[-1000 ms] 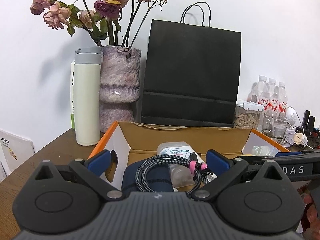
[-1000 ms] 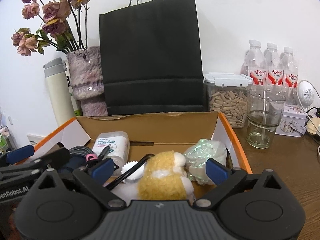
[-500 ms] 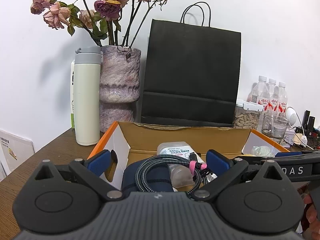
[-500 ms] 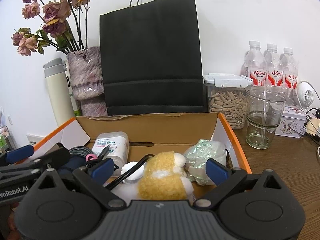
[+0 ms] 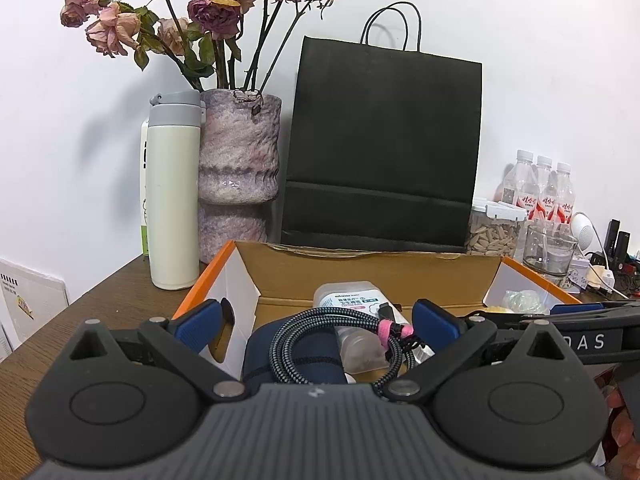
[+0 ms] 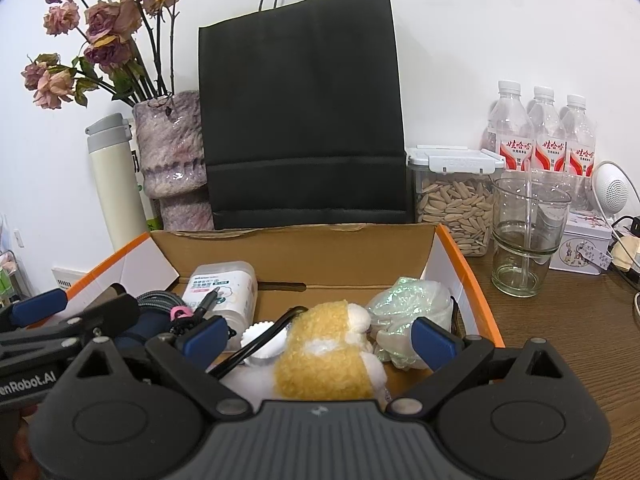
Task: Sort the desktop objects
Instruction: 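Lower both tools into the box and open them to release the cables, then withdraw both tools from the box toward the loose items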
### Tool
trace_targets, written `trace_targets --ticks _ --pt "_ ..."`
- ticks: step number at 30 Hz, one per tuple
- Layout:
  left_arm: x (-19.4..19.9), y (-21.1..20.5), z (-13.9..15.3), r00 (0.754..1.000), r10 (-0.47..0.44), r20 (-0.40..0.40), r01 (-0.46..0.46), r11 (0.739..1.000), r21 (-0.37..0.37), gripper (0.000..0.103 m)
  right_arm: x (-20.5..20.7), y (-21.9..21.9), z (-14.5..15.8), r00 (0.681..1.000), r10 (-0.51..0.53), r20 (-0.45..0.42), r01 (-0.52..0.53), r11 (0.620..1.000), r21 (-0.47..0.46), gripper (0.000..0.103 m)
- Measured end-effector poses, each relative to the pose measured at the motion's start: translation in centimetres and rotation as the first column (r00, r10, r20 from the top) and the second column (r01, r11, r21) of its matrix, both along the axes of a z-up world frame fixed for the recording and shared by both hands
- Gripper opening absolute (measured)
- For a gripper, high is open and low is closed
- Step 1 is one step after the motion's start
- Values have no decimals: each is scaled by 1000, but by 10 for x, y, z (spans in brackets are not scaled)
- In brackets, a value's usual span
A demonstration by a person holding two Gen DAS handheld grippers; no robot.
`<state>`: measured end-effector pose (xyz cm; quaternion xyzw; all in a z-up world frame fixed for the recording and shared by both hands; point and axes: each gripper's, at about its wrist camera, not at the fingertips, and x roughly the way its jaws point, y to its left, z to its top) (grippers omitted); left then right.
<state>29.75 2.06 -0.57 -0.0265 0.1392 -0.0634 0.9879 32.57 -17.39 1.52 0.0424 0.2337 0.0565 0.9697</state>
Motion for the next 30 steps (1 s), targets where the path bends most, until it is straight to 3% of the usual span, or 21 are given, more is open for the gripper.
trace_targets --ticks 8,17,23,30 --pt "-3 1 1 1000 -1 23 1 1000 -10 103 -2 -1 1 1000 3 11 -3 1000 -2 98" --pt "-34 11 8 998 21 56 -20 1000 -21 103 -33 -4 21 993 21 113 -18 1000 -26 103" --pt "-66 21 4 1000 16 -10 -16 1000 -8 103 -82 -6 19 992 43 116 -35 997 -70 103" --pt "-104 19 -5 994 -47 -97 51 998 36 103 -135 -3 2 997 74 36 -70 991 -112 103"
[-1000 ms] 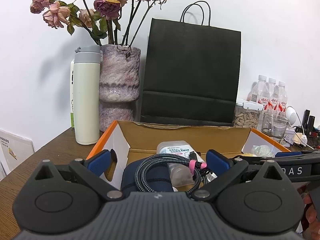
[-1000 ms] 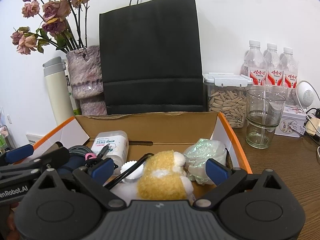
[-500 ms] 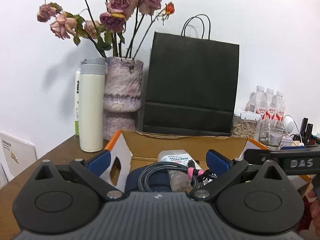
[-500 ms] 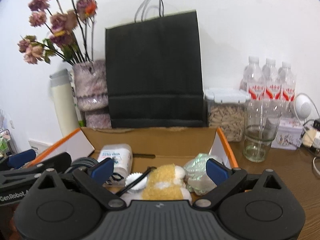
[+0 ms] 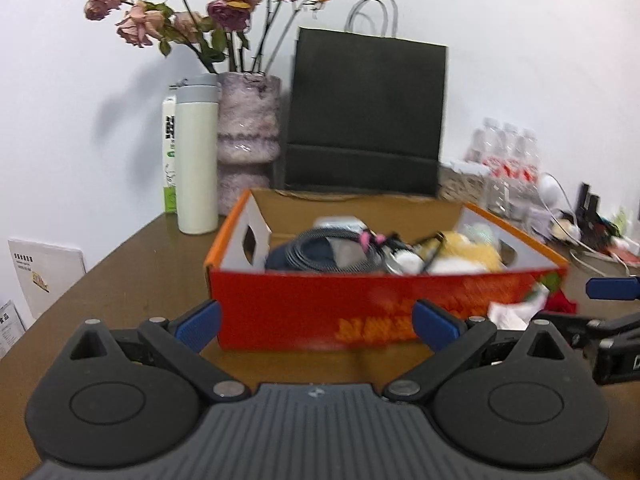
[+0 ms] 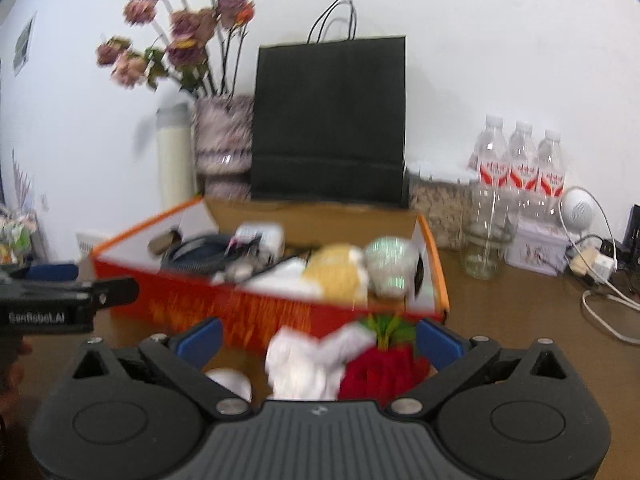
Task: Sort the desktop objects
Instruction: 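Withdraw both tools from the box toward the loose items, then grasp the small orange petal with the right tool while the left tool grasps the small white cap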
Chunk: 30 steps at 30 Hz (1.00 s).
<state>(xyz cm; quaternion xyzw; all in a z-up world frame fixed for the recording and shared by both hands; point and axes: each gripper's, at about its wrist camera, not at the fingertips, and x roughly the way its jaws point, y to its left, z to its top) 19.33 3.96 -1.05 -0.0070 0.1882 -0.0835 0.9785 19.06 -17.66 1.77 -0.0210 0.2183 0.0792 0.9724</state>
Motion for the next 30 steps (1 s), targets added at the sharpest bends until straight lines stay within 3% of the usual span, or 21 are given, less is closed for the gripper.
trace_targets --ticks 8,13,18,20,30 --pt "-33 0 -8 997 2 -80 0 1000 26 103 -51 21 -11 990 116 -79 -117 993 -8 99" --pt "-49 9 -9 996 13 -84 -11 1000 18 103 -59 43 -16 979 157 -131 -161 987 -25 67" --pt "-51 13 -9 995 0 -102 -1 1000 -1 103 -54 55 -26 964 169 -205 -178 984 -25 20" --pt "-49 14 -10 992 -6 -123 5 1000 -11 103 -56 57 -27 962 181 -205 -191 981 -29 13" --pt "-45 13 -13 986 -12 -165 9 1000 -17 103 -49 32 -29 978 81 -190 -85 996 -14 12"
